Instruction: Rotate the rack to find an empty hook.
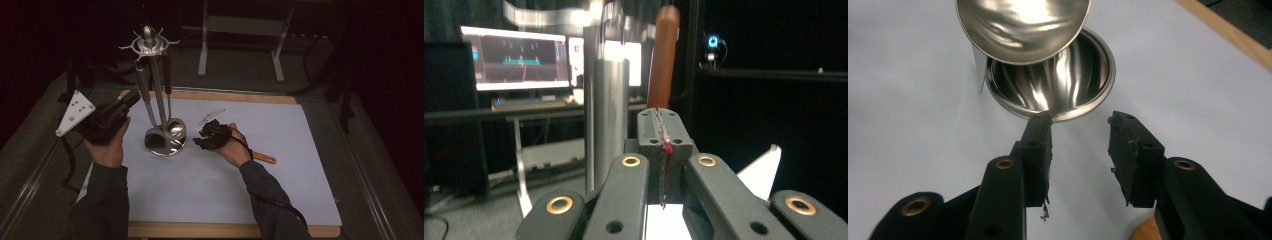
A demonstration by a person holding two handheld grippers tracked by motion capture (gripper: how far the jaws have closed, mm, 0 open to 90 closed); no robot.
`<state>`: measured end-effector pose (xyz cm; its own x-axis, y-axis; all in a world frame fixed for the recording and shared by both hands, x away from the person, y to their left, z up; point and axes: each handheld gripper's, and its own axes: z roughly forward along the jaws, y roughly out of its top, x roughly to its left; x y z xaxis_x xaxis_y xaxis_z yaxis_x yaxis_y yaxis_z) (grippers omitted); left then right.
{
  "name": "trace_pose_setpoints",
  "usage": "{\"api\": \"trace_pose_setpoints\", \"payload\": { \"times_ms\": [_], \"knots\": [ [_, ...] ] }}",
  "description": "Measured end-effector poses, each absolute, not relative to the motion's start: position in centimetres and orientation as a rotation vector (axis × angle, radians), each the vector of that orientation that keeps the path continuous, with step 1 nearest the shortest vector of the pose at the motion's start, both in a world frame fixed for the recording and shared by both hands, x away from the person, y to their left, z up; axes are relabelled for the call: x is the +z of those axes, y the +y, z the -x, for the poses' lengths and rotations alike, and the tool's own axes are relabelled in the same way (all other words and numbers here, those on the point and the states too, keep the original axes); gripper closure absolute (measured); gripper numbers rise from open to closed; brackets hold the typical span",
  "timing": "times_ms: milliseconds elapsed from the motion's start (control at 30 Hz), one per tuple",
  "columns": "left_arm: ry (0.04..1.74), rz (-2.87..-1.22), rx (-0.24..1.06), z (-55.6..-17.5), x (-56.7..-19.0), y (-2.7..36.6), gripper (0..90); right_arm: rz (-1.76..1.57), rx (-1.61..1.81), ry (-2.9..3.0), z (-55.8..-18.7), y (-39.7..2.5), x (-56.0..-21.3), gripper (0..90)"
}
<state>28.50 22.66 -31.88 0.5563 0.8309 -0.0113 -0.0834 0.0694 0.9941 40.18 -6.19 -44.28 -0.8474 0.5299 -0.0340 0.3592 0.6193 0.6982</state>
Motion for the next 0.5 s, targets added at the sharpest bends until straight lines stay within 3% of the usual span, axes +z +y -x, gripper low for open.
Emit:
{"api": "trace_pose_setpoints", "payload": {
  "times_ms": [200,367,500],
  "knots": [
    [0.694,-1.299,0.833,-29.1,-28.9,21.9,90.0,-0.767,1.049,2.611,-40.6,-5.8,-45.5,62.7],
    [0.688,-1.294,0.845,-29.7,-27.4,21.5,90.0,-0.808,1.046,2.590,-41.0,-5.3,-46.5,85.3],
    [0.690,-1.299,0.855,-30.1,-26.9,21.1,90.0,-0.852,1.071,2.581,-41.3,-4.7,-47.6,89.8]
  ]
}}
